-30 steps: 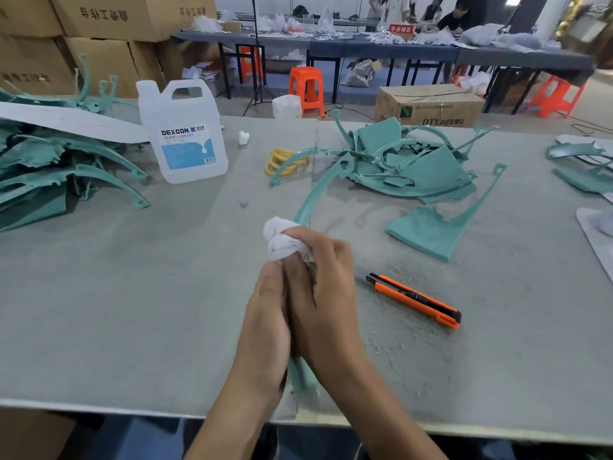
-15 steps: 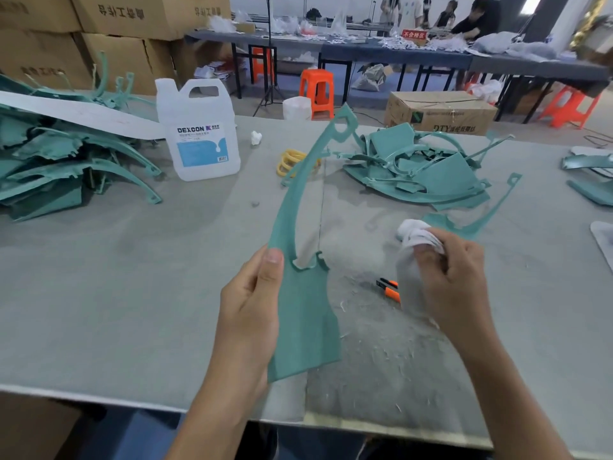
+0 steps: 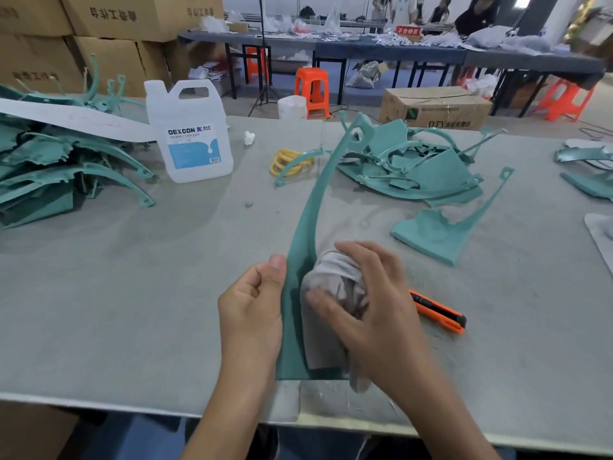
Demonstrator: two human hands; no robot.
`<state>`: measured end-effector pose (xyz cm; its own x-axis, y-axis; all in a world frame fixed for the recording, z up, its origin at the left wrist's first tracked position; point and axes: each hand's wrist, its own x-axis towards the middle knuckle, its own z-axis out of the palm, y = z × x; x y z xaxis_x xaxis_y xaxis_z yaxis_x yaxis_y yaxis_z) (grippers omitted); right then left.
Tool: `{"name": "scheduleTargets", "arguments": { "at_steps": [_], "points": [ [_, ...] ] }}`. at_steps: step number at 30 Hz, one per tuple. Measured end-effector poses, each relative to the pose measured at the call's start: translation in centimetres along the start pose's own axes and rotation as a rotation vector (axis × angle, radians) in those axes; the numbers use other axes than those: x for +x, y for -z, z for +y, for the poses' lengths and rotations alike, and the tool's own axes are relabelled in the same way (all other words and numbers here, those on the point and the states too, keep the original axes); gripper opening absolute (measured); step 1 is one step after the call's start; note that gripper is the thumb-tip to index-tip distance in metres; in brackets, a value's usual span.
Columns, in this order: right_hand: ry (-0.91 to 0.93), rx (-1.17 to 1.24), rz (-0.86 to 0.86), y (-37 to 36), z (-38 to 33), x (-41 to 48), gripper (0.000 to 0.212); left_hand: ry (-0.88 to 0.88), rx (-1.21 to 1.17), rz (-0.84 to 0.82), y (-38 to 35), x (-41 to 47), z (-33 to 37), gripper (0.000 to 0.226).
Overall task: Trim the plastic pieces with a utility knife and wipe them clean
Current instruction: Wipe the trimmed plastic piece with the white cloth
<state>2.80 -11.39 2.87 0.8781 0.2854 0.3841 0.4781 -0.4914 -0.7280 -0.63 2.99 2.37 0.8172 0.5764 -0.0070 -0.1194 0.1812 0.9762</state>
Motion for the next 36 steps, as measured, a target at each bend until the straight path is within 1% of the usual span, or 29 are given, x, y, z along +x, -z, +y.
{"name": "scheduleTargets", "arguments": {
  "at_steps": [1, 2, 4, 5, 7, 10, 11, 13, 15, 17, 19, 20, 22, 24, 25, 26, 28, 29, 30, 31, 32, 33, 35, 36],
  "points": [
    [-0.012, -0.008, -0.048, 0.1, 0.0, 0.3, 0.058, -0.012, 0.033, 0.006, 0.0, -0.1, -0.1, 0.049],
    [-0.037, 0.02, -0.102, 0.0, 0.1, 0.7, 0.053, -0.026, 0.071, 0.015, 0.1, 0.0, -0.3, 0.046],
    [-0.066, 0.099, -0.169, -0.2, 0.3, 1.1, 0.03, -0.041, 0.135, 0.021, 0.2, -0.1, -0.6, 0.042],
    [-0.059, 0.117, -0.164, -0.3, 0.4, 1.2, 0.022, -0.035, 0.138, 0.024, 0.3, -0.1, -0.6, 0.043],
    [-0.036, 0.132, -0.146, -0.4, 0.7, 1.3, 0.026, 0.008, 0.06, 0.028, 0.3, -0.1, -0.5, 0.047],
    [-0.049, 0.145, -0.144, -0.3, 1.0, 1.4, 0.03, 0.133, -0.08, 0.004, 0.3, 0.2, -1.1, 0.051],
    [-0.067, 0.146, -0.148, -0.2, 1.1, 1.5, 0.029, 0.183, -0.129, -0.013, 0.5, 0.4, -1.3, 0.051],
    [-0.099, 0.203, -0.154, 0.0, 1.0, 1.5, 0.025, 0.242, -0.173, -0.101, 0.7, 0.6, -1.8, 0.05],
    [-0.134, 0.365, -0.151, -0.3, 0.6, 1.3, 0.025, 0.237, -0.172, -0.217, 0.3, 0.9, -2.4, 0.036],
    [-0.183, 0.534, -0.108, -1.1, -0.1, 1.0, 0.024, 0.241, -0.186, -0.287, -0.7, 0.8, -3.1, 0.044],
    [-0.194, 0.573, -0.024, -2.2, -0.9, 0.7, 0.017, 0.133, -0.099, -0.354, -1.7, 0.7, -3.9, 0.039],
    [-0.199, 0.573, 0.019, -2.8, -1.3, 0.4, 0.015, 0.079, -0.05, -0.353, -1.9, 0.6, -4.4, 0.037],
    [-0.228, 0.627, 0.075, -3.6, -1.9, -0.1, 0.019, 0.06, 0.006, -0.299, -1.9, 0.8, -4.6, 0.04],
    [-0.238, 0.703, 0.102, -3.2, -2.3, -0.3, 0.029, -0.004, 0.061, -0.171, -1.2, 1.0, -3.9, 0.053],
    [-0.219, 0.71, 0.122, -2.8, -2.4, -0.1, 0.029, -0.065, 0.106, -0.149, -0.9, 1.1, -3.6, 0.057],
    [-0.194, 0.709, 0.145, -2.2, -2.6, 0.1, 0.028, -0.122, 0.171, -0.148, -0.5, 1.1, -3.1, 0.059],
    [-0.169, 0.707, 0.211, -1.1, -2.9, 0.9, 0.027, -0.174, 0.313, -0.166, -0.1, 1.0, -2.7, 0.061],
    [-0.159, 0.71, 0.254, -0.6, -2.9, 1.4, 0.028, -0.183, 0.359, -0.17, 0.1, 1.0, -2.6, 0.058],
    [-0.137, 0.711, 0.297, -0.1, -3.0, 1.7, 0.028, -0.19, 0.393, -0.165, 0.2, 1.0, -2.6, 0.048],
    [-0.095, 0.707, 0.33, 0.2, -3.0, 1.9, 0.026, -0.195, 0.408, -0.153, 0.3, 1.1, -2.6, 0.033],
    [-0.038, 0.686, 0.333, 0.4, -3.1, 2.0, 0.022, -0.199, 0.416, -0.138, 0.4, 1.2, -2.5, 0.022],
    [0.015, 0.638, 0.293, 0.3, -3.1, 1.8, 0.018, -0.2, 0.411, -0.113, 0.5, 1.3, -2.4, 0.021],
    [0.068, 0.495, 0.148, -0.4, -2.9, 0.7, 0.009, -0.199, 0.372, -0.041, 0.7, 1.8, -2.0, 0.027],
    [0.073, 0.444, 0.078, -0.7, -2.6, -0.1, 0.006, -0.203, 0.374, -0.003, 0.9, 2.1, -1.8, 0.035]
  ]
}}
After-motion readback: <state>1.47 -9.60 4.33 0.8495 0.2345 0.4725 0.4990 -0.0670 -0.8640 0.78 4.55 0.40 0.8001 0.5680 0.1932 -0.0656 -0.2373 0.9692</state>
